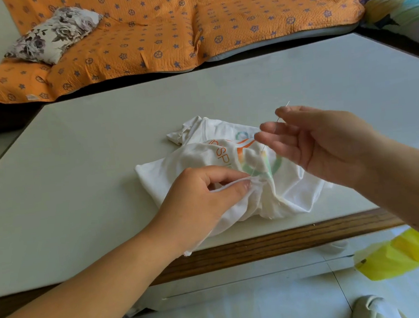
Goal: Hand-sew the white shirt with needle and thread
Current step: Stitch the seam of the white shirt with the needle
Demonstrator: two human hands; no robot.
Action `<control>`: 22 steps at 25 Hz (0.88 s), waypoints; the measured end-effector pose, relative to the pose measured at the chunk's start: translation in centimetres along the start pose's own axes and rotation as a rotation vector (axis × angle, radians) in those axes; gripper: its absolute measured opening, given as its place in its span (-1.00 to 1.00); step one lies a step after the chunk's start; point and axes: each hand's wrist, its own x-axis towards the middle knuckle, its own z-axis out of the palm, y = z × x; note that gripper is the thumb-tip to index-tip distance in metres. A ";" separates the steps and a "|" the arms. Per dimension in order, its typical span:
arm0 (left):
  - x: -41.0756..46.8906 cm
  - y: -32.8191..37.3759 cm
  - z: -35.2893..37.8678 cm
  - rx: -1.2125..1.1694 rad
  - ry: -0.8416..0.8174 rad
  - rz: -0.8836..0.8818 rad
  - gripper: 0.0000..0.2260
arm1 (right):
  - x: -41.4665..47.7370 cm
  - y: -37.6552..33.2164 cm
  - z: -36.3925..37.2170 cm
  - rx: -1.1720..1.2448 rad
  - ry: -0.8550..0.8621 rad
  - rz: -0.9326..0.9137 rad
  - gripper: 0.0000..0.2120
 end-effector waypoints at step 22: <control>0.1 0.0 -0.8 -0.124 -0.078 -0.145 -0.92 | 3.3 -0.9 -3.2 -0.800 0.414 -0.571 -0.91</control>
